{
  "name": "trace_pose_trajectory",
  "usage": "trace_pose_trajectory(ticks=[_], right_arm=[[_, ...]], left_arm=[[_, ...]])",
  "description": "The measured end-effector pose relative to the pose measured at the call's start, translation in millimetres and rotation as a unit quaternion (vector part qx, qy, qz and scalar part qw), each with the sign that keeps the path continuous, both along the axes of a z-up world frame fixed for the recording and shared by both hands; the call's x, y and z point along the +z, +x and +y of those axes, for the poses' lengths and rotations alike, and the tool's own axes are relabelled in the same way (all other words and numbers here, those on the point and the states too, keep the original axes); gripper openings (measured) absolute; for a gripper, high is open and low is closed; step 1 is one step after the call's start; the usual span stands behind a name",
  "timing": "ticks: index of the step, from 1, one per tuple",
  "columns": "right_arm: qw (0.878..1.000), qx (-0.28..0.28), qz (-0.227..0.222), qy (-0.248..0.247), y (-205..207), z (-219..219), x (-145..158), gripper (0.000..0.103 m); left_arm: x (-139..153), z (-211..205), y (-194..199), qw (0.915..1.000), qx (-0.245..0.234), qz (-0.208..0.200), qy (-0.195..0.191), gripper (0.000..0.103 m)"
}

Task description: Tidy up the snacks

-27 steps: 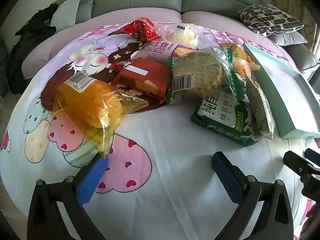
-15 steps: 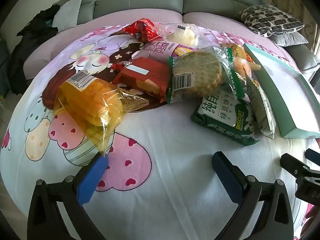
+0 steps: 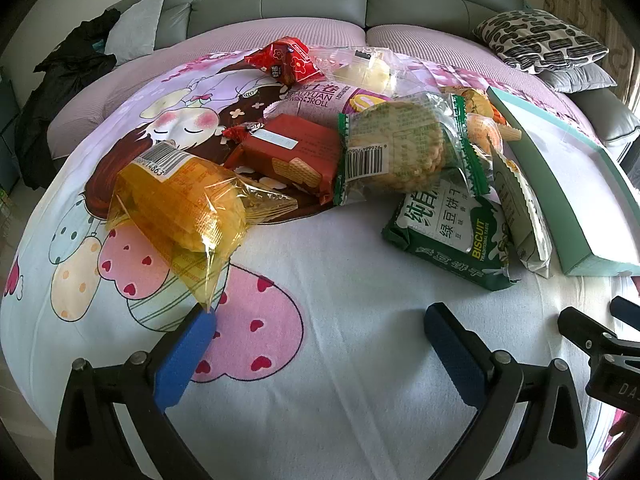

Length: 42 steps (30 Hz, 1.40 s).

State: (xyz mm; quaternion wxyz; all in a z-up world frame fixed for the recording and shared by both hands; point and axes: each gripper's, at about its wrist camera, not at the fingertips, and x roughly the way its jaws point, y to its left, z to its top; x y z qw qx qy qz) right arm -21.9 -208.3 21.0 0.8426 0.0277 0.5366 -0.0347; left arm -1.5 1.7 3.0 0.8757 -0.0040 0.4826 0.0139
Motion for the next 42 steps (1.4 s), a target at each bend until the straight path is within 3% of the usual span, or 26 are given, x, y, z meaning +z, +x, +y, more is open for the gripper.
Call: trace_pose_trajectory(ticks=[42], right_arm=[[1.0, 0.008, -0.018, -0.004, -0.6, 4.4, -3.2, 0.103]], left_arm=[[-2.2, 0.1, 0.8, 1.0, 0.007, -0.006, 0.002, 0.103]])
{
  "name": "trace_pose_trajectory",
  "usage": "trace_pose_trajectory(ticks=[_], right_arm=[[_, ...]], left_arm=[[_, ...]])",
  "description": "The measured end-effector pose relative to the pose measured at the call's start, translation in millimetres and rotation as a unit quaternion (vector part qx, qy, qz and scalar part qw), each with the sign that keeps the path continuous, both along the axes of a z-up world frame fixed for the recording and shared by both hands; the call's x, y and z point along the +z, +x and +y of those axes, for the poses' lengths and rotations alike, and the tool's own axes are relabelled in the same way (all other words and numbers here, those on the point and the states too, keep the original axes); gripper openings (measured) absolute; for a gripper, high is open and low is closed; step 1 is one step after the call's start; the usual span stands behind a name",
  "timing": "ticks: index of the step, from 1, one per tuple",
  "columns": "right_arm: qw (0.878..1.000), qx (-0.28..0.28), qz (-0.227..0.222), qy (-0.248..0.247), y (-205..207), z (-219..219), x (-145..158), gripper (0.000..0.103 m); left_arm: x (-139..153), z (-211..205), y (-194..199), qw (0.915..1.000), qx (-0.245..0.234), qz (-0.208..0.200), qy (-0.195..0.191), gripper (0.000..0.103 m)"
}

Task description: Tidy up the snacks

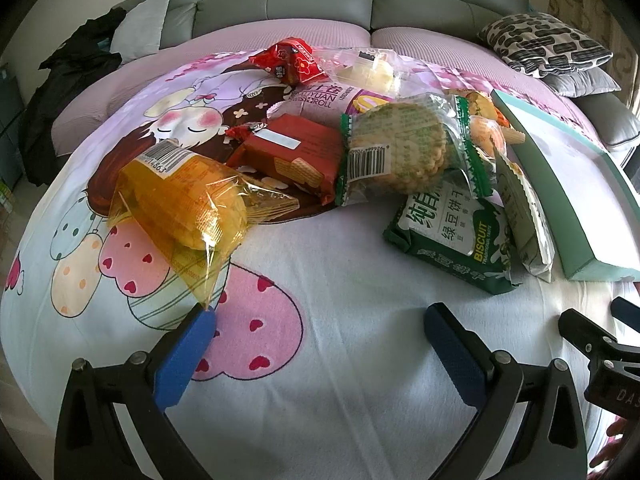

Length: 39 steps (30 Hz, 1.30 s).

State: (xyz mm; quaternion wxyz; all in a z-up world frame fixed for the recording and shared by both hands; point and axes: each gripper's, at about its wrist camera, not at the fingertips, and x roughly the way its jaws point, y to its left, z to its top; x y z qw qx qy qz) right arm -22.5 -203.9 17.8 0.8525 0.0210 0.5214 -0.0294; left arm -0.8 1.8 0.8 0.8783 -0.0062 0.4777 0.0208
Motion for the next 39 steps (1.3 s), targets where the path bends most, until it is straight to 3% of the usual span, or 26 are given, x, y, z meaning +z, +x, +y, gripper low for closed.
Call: trace_pose_trajectory(ticks=[27, 30, 34, 39], right_arm=[[1.0, -0.003, 0.002, -0.002, 2.3, -2.6, -0.8, 0.103], [1.0, -0.004, -0.001, 0.004, 1.7, -3.7, 0.4, 0.103], [1.0, -0.006, -0.015, 0.001, -0.6, -4.9, 8.9, 0.103], [0.998, 0.007, -0.066, 0.003, -7.6, 0.9, 39.6, 0.103]], left_arm=[[0.2, -1.2, -3.3, 1.0, -0.007, -0.003, 0.004, 0.103], [4.0, 2.9, -4.2, 0.9998, -0.013, -0.004, -0.011, 0.103], [21.7, 19.4, -12.2, 0.9982, -0.012, -0.04, -0.044, 0.103], [44.6, 49.2, -13.6, 0.996, 0.009, -0.065, -0.06, 0.103]])
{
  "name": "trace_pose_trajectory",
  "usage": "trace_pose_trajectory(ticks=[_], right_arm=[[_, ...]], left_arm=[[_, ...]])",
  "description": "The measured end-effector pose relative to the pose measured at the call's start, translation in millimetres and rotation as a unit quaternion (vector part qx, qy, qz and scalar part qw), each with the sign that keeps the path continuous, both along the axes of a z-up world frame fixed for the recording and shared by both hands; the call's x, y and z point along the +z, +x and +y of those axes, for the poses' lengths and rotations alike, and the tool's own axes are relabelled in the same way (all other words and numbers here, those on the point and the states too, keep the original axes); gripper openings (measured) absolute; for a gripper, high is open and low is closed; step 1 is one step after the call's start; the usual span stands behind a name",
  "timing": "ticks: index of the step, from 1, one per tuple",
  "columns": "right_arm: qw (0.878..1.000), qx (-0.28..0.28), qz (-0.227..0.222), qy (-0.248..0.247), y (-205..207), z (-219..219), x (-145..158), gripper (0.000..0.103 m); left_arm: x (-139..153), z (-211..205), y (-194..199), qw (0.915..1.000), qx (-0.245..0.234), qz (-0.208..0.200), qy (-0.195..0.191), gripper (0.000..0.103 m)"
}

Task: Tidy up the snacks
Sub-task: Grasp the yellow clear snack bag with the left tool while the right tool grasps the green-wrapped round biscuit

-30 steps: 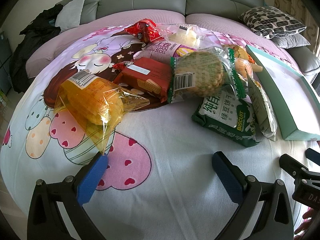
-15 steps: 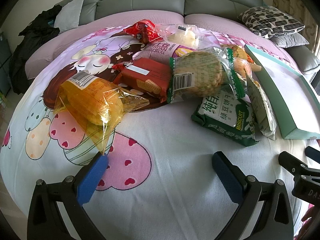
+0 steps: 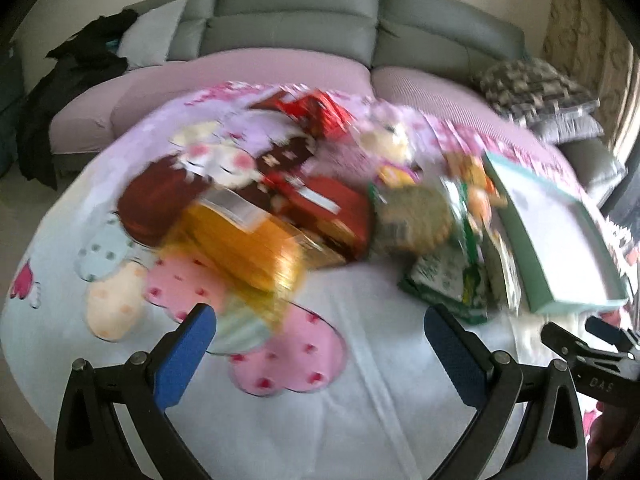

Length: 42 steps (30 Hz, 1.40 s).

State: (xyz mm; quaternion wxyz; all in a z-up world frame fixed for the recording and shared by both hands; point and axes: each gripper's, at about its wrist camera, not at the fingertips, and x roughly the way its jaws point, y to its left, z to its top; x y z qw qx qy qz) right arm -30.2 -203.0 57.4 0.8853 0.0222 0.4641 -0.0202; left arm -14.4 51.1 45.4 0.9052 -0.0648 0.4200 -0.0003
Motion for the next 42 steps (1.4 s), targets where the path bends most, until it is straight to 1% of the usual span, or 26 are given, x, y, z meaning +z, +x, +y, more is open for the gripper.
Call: trace_pose_trajectory(ticks=[4, 7, 8, 12, 13, 15, 17, 20, 21, 24, 26, 28, 30, 32, 34, 35, 37, 39, 42], right_arm=[[0.998, 0.029, -0.043, 0.027, -0.9, 13.1, 26.1, 0.103], [0.996, 0.059, -0.068, 0.027, 7.0, 35.5, 40.4, 0.103], [0.995, 0.07, -0.071, 0.023, 11.4, 43.7, 42.4, 0.103], [0.991, 0.113, -0.066, 0.025, 29.3, 74.1, 40.1, 0.103], [0.99, 0.121, -0.063, 0.027, 34.1, 81.8, 39.1, 0.103], [0.99, 0.131, -0.055, 0.027, 41.3, 93.1, 35.3, 0.103], [0.988, 0.141, -0.051, 0.033, 44.2, 101.8, 31.5, 0.101], [0.987, 0.152, -0.042, 0.034, 54.4, 111.9, 26.1, 0.098], [0.987, 0.156, -0.038, 0.035, 58.8, 115.4, 23.7, 0.095], [0.986, 0.16, -0.024, 0.038, 70.7, 122.1, 16.5, 0.089], [0.986, 0.16, -0.015, 0.04, 77.6, 125.6, 10.7, 0.085], [0.986, 0.16, -0.005, 0.047, 82.9, 127.7, 6.3, 0.074], [0.986, 0.158, -0.004, 0.047, 85.7, 129.7, 4.1, 0.068], [0.987, 0.154, -0.007, 0.042, 87.4, 131.2, 4.5, 0.062], [0.988, 0.147, -0.009, 0.042, 89.5, 130.9, 5.2, 0.051], [0.989, 0.144, -0.01, 0.044, 90.2, 129.7, 6.2, 0.05], [0.989, 0.138, -0.01, 0.06, 90.8, 125.9, 7.9, 0.046], [0.988, 0.135, -0.012, 0.069, 90.8, 123.8, 9.6, 0.041], [0.988, 0.134, -0.015, 0.08, 89.9, 122.2, 12.7, 0.036]], left_arm=[[9.3, 22.7, 2.7, 0.9997, 0.018, -0.004, -0.013, 0.103], [12.7, 39.2, 3.5, 0.9988, 0.037, -0.003, -0.032, 0.103], [12.3, 44.9, 6.7, 0.9982, 0.046, 0.005, -0.038, 0.103], [7.0, 58.0, 19.9, 0.9949, 0.073, 0.033, -0.061, 0.103], [5.5, 59.7, 24.3, 0.9939, 0.076, 0.038, -0.071, 0.103], [2.6, 59.7, 30.1, 0.9928, 0.078, 0.047, -0.078, 0.103], [-2.6, 58.3, 39.9, 0.9912, 0.079, 0.061, -0.087, 0.103], [-7.8, 56.5, 48.6, 0.9892, 0.08, 0.071, -0.1, 0.102], [-9.7, 56.3, 51.3, 0.9886, 0.082, 0.074, -0.102, 0.101], [-16.6, 56.7, 59.8, 0.9859, 0.086, 0.087, -0.114, 0.088], [-20.7, 58.0, 62.5, 0.984, 0.089, 0.094, -0.123, 0.086], [-22.8, 58.9, 63.7, 0.9836, 0.092, 0.095, -0.122, 0.084], [-24.6, 59.1, 64.7, 0.9841, 0.094, 0.096, -0.116, 0.081], [-25.5, 60.0, 65.1, 0.9842, 0.095, 0.094, -0.117, 0.08], [-25.3, 60.3, 64.9, 0.9845, 0.095, 0.092, -0.115, 0.073], [-25.1, 60.1, 65.0, 0.9846, 0.094, 0.09, -0.116, 0.068], [-24.8, 60.1, 64.9, 0.9846, 0.098, 0.089, -0.114, 0.067], [-23.8, 60.4, 64.0, 0.9849, 0.101, 0.086, -0.112, 0.061], [-22.9, 62.1, 63.0, 0.9841, 0.106, 0.084, -0.115, 0.058]])
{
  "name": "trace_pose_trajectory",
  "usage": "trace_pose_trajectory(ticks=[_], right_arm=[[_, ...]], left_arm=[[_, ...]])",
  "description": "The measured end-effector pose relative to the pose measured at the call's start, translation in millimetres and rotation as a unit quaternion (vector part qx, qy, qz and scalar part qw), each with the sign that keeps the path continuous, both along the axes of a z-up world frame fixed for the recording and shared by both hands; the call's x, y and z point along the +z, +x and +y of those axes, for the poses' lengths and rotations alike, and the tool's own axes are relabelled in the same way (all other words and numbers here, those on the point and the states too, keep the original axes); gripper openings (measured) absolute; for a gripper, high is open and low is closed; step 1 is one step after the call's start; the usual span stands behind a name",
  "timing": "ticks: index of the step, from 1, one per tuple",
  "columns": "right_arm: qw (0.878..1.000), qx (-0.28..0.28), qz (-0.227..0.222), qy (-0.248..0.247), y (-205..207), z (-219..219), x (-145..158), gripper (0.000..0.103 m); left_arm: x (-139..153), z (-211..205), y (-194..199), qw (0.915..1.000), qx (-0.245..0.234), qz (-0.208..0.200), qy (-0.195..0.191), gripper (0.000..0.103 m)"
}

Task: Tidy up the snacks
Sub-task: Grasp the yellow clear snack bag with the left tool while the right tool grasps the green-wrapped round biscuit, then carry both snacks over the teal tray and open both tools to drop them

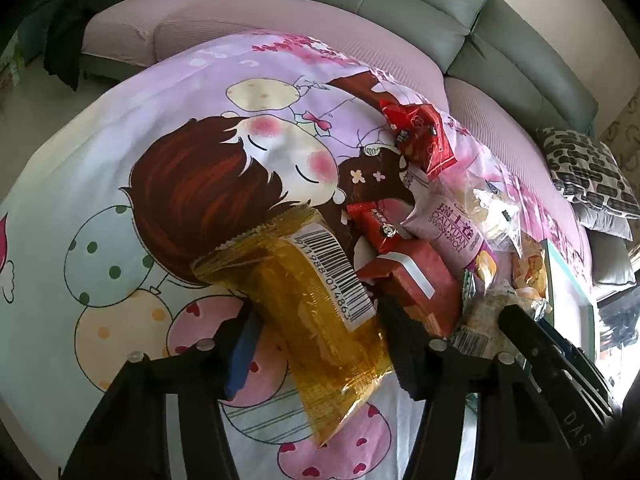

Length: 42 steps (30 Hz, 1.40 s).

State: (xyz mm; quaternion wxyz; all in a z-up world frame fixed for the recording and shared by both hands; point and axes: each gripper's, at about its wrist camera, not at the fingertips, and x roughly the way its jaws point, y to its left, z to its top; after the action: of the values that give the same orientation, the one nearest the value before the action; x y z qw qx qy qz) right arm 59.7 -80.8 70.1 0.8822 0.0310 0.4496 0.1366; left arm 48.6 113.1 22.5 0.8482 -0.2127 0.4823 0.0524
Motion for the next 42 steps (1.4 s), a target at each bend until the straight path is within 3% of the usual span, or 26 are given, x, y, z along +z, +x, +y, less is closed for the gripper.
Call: trace_pose_trajectory(ticks=[8, 14, 16, 26, 34, 42], right_arm=[[0.999, 0.023, -0.001, 0.043, -5.9, 2.2, 4.8, 0.032], [0.998, 0.043, 0.02, 0.029, -6.8, 16.8, -10.6, 0.032], [0.998, 0.046, 0.022, 0.024, -8.1, 18.5, -14.2, 0.026], [0.997, 0.045, 0.002, 0.061, -14.4, 2.9, 5.0, 0.023], [0.995, 0.014, -0.048, 0.084, -17.8, -28.0, 38.9, 0.023], [0.992, -0.072, -0.072, 0.081, -11.8, -89.6, 51.2, 0.023]], left_arm=[[4.0, 1.4, -3.8, 0.9999, 0.011, -0.004, -0.001, 0.056], [1.5, 0.6, -5.5, 0.9999, 0.015, -0.001, -0.003, 0.056], [1.3, 0.3, -5.1, 0.9999, 0.016, 0.0, -0.002, 0.056], [15.1, 4.4, -12.6, 0.9992, 0.037, -0.012, 0.004, 0.053], [54.0, -16.9, -10.8, 0.9985, 0.022, -0.047, 0.015, 0.051], [82.2, -72.5, 9.0, 0.9966, -0.037, -0.072, 0.011, 0.051]])
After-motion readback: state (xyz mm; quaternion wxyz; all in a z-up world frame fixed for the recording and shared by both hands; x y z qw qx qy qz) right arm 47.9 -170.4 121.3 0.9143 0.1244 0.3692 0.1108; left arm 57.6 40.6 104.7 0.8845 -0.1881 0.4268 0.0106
